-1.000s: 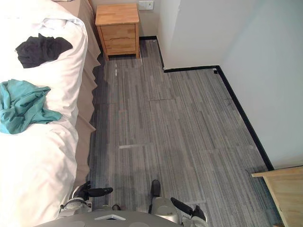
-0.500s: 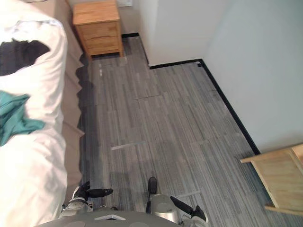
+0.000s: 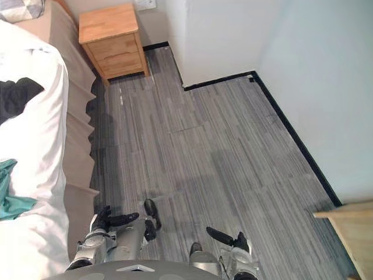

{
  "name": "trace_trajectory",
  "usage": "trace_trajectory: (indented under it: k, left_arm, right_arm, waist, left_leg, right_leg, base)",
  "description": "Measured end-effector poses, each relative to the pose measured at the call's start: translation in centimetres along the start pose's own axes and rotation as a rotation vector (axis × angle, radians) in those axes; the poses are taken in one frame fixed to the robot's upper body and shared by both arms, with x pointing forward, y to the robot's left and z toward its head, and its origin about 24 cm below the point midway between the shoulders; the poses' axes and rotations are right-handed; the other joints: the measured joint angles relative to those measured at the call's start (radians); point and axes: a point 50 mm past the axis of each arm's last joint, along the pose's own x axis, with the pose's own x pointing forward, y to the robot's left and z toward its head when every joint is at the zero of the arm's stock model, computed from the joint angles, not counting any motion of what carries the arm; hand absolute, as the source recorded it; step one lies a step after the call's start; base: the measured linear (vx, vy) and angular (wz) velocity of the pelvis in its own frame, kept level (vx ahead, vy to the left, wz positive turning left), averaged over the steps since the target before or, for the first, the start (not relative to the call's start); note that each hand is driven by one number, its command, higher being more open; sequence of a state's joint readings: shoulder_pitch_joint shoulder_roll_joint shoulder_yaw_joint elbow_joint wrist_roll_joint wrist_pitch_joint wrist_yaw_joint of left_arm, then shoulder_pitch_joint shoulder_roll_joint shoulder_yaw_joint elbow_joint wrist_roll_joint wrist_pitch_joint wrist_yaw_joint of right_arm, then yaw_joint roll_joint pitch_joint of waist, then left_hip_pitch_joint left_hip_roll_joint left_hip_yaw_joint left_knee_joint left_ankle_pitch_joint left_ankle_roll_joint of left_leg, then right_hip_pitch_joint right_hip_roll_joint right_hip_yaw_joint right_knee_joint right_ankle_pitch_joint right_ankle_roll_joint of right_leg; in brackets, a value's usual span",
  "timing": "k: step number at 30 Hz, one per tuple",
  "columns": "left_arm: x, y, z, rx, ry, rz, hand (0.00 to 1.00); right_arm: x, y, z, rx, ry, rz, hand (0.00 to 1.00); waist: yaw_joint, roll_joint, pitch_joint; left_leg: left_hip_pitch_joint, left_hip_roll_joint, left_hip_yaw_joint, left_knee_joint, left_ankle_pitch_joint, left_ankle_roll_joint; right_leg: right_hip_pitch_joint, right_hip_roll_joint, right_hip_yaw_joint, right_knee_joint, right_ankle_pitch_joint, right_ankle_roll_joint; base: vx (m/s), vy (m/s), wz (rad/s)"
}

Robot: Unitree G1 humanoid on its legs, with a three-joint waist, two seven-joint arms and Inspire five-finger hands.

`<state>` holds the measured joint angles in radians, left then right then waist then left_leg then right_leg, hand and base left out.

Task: Tidy up the quilt and then pick up the clothes from the bed and put them into the laundry hamper

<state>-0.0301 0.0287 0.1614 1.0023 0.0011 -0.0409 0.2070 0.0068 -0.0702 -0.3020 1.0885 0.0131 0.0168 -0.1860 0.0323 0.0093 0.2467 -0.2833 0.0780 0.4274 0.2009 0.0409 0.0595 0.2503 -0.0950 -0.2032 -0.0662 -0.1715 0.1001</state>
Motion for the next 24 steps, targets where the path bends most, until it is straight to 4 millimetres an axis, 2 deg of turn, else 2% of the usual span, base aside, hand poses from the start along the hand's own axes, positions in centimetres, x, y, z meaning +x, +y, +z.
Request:
trace_trajectory:
  k: [1,2,3,4,5,6,7,8,9,10,11,12,14,15,16,17,18,19,20,21,22,23,24]
  left_arm:
    - [0.1,0.2,0.1,0.003,-0.003,0.006,1.00]
    - [0.2,0.6,0.2,-0.007,-0.004,0.017,1.00]
    - [0.2,0.7,0.2,-0.010,-0.003,0.019,1.00]
    - [0.2,0.9,0.0,-0.008,0.008,0.026,1.00]
    - [0.2,1.3,-0.3,0.012,0.026,0.033,1.00]
    - [0.3,1.5,-0.6,0.028,0.038,0.035,1.00]
    - [0.2,1.8,-1.1,0.051,0.065,0.036,1.00]
    - [0.2,1.8,-1.4,0.055,0.080,0.038,1.00]
    - [0.1,2.1,-2.0,0.062,0.107,0.050,1.00]
    - [0.0,2.3,-2.3,0.068,0.115,0.059,1.00]
    - [0.1,2.2,-2.2,0.082,0.114,0.054,1.00]
    - [0.2,1.7,-1.8,0.103,0.105,0.035,1.00]
    - [0.1,1.1,-1.6,0.107,0.097,0.019,1.00]
    - [0.1,0.9,-1.6,0.123,0.094,0.009,1.00]
    - [0.1,0.9,-1.6,0.126,0.091,0.008,1.00]
    - [0.1,0.8,-1.6,0.127,0.089,0.007,1.00]
    - [-0.1,0.9,-2.2,0.124,0.106,0.007,1.00]
    - [-0.2,0.9,-2.6,0.118,0.119,0.007,1.00]
    - [-0.5,0.3,-3.2,0.090,0.138,-0.008,1.00]
    - [-0.5,0.0,-3.1,0.057,0.136,-0.009,1.00]
    - [-0.6,-0.1,-3.2,0.014,0.141,-0.004,1.00]
    - [-0.7,-0.2,-3.3,-0.017,0.147,0.001,1.00]
    - [-0.7,-0.3,-3.1,-0.049,0.133,0.006,1.00]
  right_arm:
    - [-0.1,0.3,-0.1,-0.001,0.003,0.010,1.00]
    - [-0.2,0.8,-0.4,0.004,0.011,0.025,1.00]
    - [-0.2,0.8,-0.4,0.004,0.011,0.026,1.00]
    - [-0.2,0.7,-0.6,0.017,0.020,0.023,1.00]
    - [-0.2,0.4,-1.1,0.036,0.036,0.012,1.00]
    - [-0.3,0.2,-1.5,0.037,0.045,0.006,1.00]
    - [-0.5,-0.1,-2.3,0.035,0.063,0.000,1.00]
    - [-0.6,-0.2,-2.9,0.044,0.077,-0.004,1.00]
    - [-0.6,-0.1,-2.8,0.072,0.069,-0.003,1.00]
    - [-0.5,0.0,-1.6,0.070,0.016,0.006,1.00]
    - [-0.5,0.0,-1.2,0.064,-0.004,0.008,1.00]
    - [-0.4,-0.1,-0.7,0.061,-0.020,0.003,1.00]
    - [-0.4,-0.3,-0.2,0.063,-0.045,0.007,1.00]
    - [-0.3,-0.3,0.2,0.064,-0.061,0.009,1.00]
    - [-0.3,-0.2,0.4,0.064,-0.064,0.011,1.00]
    - [-0.3,0.0,0.5,0.067,-0.066,0.016,1.00]
    - [-0.2,-0.1,0.8,0.065,-0.071,0.018,1.00]
    - [-0.1,-0.2,1.1,0.059,-0.078,0.020,1.00]
    - [0.1,-0.6,2.0,0.046,-0.097,0.017,1.00]
    - [0.2,-0.8,2.2,0.050,-0.096,0.014,1.00]
    - [0.2,-0.9,2.2,0.045,-0.089,0.010,1.00]
    - [0.2,-0.9,2.1,0.041,-0.082,0.006,1.00]
    - [0.3,-1.3,2.1,0.027,-0.072,-0.010,1.00]
  waist:
    - [-0.003,-0.013,-0.005]
    - [-0.002,-0.033,-0.001]
    - [0.001,-0.034,-0.001]
    - [0.006,-0.045,-0.002]
    - [0.005,-0.060,-0.006]
    - [-0.001,-0.065,-0.007]
    - [-0.012,-0.068,-0.007]
    - [-0.019,-0.072,-0.008]
    - [-0.036,-0.065,-0.009]
    - [-0.055,-0.058,-0.009]
    - [-0.066,-0.052,-0.006]
    - [-0.067,-0.037,0.003]
    - [-0.071,-0.020,0.008]
    - [-0.082,-0.013,0.009]
    - [-0.087,-0.014,0.008]
    - [-0.089,-0.020,0.009]
    - [-0.090,-0.011,0.010]
    - [-0.088,0.006,0.011]
    - [-0.077,0.042,0.009]
    - [-0.071,0.047,0.013]
    - [-0.074,0.057,0.017]
    - [-0.075,0.061,0.022]
    - [-0.069,0.074,0.034]
  left_leg:
    - [0.001,-0.020,0.000,0.004,-0.017,0.018]
    - [0.017,-0.043,0.003,0.020,-0.050,0.028]
    - [0.021,-0.043,0.003,0.026,-0.061,0.030]
    - [0.064,-0.051,0.000,0.034,-0.105,0.027]
    - [0.126,-0.069,-0.015,0.031,-0.148,0.027]
    - [0.161,-0.079,-0.029,0.025,-0.171,0.026]
    - [0.230,-0.099,-0.062,0.007,-0.205,0.023]
    - [0.288,-0.104,-0.084,-0.008,-0.226,0.022]
    - [0.350,-0.102,-0.122,-0.032,-0.245,0.016]
    - [0.401,-0.095,-0.158,-0.065,-0.249,0.012]
    - [0.420,-0.086,-0.179,-0.075,-0.249,0.011]
    - [0.453,-0.069,-0.215,-0.083,-0.249,0.010]
    - [0.488,-0.047,-0.270,-0.083,-0.242,-0.009]
    - [0.506,-0.031,-0.301,-0.084,-0.245,-0.038]
    - [0.516,-0.025,-0.309,-0.086,-0.250,-0.055]
    - [0.545,-0.015,-0.311,-0.096,-0.270,-0.089]
    - [0.601,0.011,-0.315,-0.118,-0.289,-0.120]
    - [0.619,0.032,-0.320,-0.116,-0.287,-0.134]
    - [0.614,0.071,-0.310,-0.072,-0.251,-0.196]
    - [0.575,0.088,-0.314,0.053,-0.201,-0.218]
    - [0.496,0.121,-0.315,0.273,-0.117,-0.185]
    - [0.446,0.148,-0.318,0.413,-0.030,-0.166]
    - [0.345,0.210,-0.308,0.678,-0.034,-0.151]
  right_leg:
    - [-0.001,-0.020,-0.011,0.013,-0.004,0.007]
    - [-0.027,-0.051,-0.012,0.108,-0.008,0.018]
    - [-0.039,-0.055,-0.009,0.147,-0.012,0.025]
    - [-0.091,-0.081,-0.011,0.336,-0.023,0.048]
    - [-0.154,-0.117,-0.012,0.576,0.012,0.102]
    - [-0.191,-0.137,-0.008,0.697,0.064,0.120]
    - [-0.254,-0.176,-0.008,0.909,0.096,0.118]
    - [-0.301,-0.192,-0.015,1.026,0.076,0.085]
    - [-0.362,-0.188,-0.042,1.105,0.036,0.022]
    - [-0.427,-0.180,-0.073,1.103,-0.001,-0.013]
    - [-0.451,-0.173,-0.099,1.071,-0.027,-0.021]
    - [-0.497,-0.156,-0.135,0.952,-0.060,-0.047]
    - [-0.549,-0.127,-0.133,0.688,-0.048,-0.040]
    - [-0.559,-0.108,-0.100,0.453,0.010,-0.009]
    - [-0.561,-0.107,-0.073,0.337,0.048,0.004]
    - [-0.572,-0.113,-0.010,0.200,0.103,0.032]
    - [-0.571,-0.090,0.042,0.220,0.251,0.028]
    - [-0.565,-0.072,0.066,0.252,0.291,0.012]
    - [-0.602,-0.044,0.081,0.388,0.225,-0.030]
    - [-0.611,-0.043,0.079,0.488,0.167,-0.028]
    - [-0.550,-0.040,0.052,0.499,0.109,-0.046]
    - [-0.504,-0.037,0.039,0.483,0.089,-0.054]
    - [-0.404,-0.004,0.020,0.425,0.070,-0.068]
  base:
    - [0.59,0.106,0.38]
    - [0.51,0.102,0.21]
    - [0.62,0.160,0.13]
    - [0.54,0.174,0.10]
    - [0.55,0.169,0.22]
    - [0.58,0.142,0.53]
    - [0.58,0.092,0.62]
    - [0.69,0.066,0.73]
    - [0.57,0.012,0.74]
    - [0.55,-0.045,0.80]
    - [0.54,-0.121,1.04]
    - [0.64,-0.209,1.14]
    - [0.53,-0.255,1.14]
    - [0.42,-0.274,1.04]
    - [0.56,-0.398,1.32]
    - [0.59,-0.457,1.16]
    - [0.63,-0.470,0.97]
    - [0.65,-0.447,0.51]
    - [0.76,-0.553,0.25]
    - [0.73,-0.570,0.32]
    - [0.59,-0.515,0.35]
    - [0.48,-0.355,0.33]
    - [0.47,-0.313,0.14]
